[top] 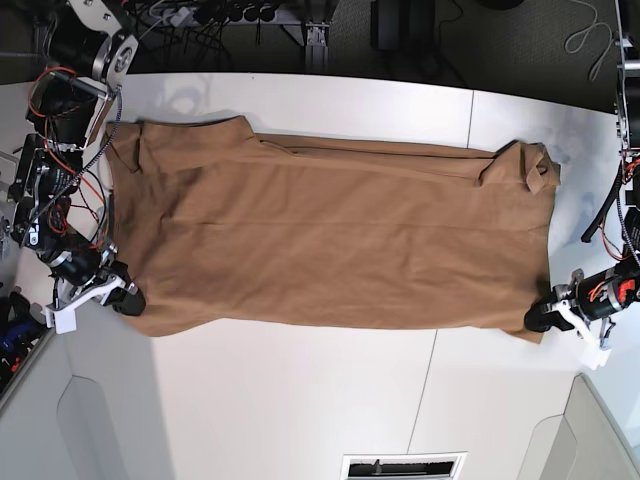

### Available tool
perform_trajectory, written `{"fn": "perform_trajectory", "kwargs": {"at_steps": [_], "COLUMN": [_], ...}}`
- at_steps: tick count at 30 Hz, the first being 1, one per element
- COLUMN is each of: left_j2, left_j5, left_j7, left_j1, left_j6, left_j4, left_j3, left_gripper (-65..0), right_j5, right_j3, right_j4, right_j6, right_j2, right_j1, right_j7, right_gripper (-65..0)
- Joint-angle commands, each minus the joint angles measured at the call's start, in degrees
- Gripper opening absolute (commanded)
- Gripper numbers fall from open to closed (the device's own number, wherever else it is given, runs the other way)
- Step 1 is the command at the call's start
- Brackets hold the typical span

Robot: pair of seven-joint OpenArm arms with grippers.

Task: Layout the t-shirt on the table in an organized manner, then fold the t-shirt properly
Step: 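Fold the shirt side edge lengthwise over the middle with both grippers, then regrasp the folded shirt end with the left gripper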

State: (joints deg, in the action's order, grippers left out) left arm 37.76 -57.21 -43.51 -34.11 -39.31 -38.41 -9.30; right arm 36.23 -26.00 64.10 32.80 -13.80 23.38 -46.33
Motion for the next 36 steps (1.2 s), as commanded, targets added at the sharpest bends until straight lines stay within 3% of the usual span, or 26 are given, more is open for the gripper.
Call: {"fn": "perform_trajectory", "kwargs": {"at_steps": [1,11,20,26,31,34,36], "left_j2": [1.8,7.8,8.2,8.5,9.9,10.2,10.2], "left_j5": [-1.9,-6.9,-8.6,-8.5,-8.3,-8.1,-8.2], "left_j7": [0.2,-5.3,-10.6,-11.0,-11.0,-11.2,-11.2], "left_j1": [-0.6,11.6,17.4,19.2,19.8,19.8,19.8], "left_j6": [-0.7,-0.7,-0.7,-0.7,-0.7,-0.7,-0.7], "left_j4": [-2.0,-19.6,-24.7,-24.7,-24.7,-24.7,-24.7], "left_j3": [0.4,0.4,0.4,0.4,0.4,0.4,0.4], "left_gripper": [-65.0,-65.0,-65.0,-64.6,-56.0,-42.0,-32.6], "right_j5": [1.4,1.3,1.3,0.8,0.5,-0.3,-0.4], "right_j3": [-0.1,-0.1,-0.1,-0.6,-1.4,-1.4,-1.4], "right_j4": [1.9,12.5,13.4,13.5,13.4,13.4,13.4], "right_j6": [0.5,0.5,0.5,0.5,0.5,0.4,0.4], "right_j2": [-0.8,-0.8,-0.8,-0.8,-0.8,-0.7,-0.7], "right_j1": [0.0,-11.9,-15.6,-16.3,-16.5,-16.6,-16.6], "right_j7": [0.9,2.0,1.9,2.0,1.9,1.0,0.3], "right_gripper": [-65.0,-65.0,-65.0,-65.0,-65.0,-64.7,-45.2]}}
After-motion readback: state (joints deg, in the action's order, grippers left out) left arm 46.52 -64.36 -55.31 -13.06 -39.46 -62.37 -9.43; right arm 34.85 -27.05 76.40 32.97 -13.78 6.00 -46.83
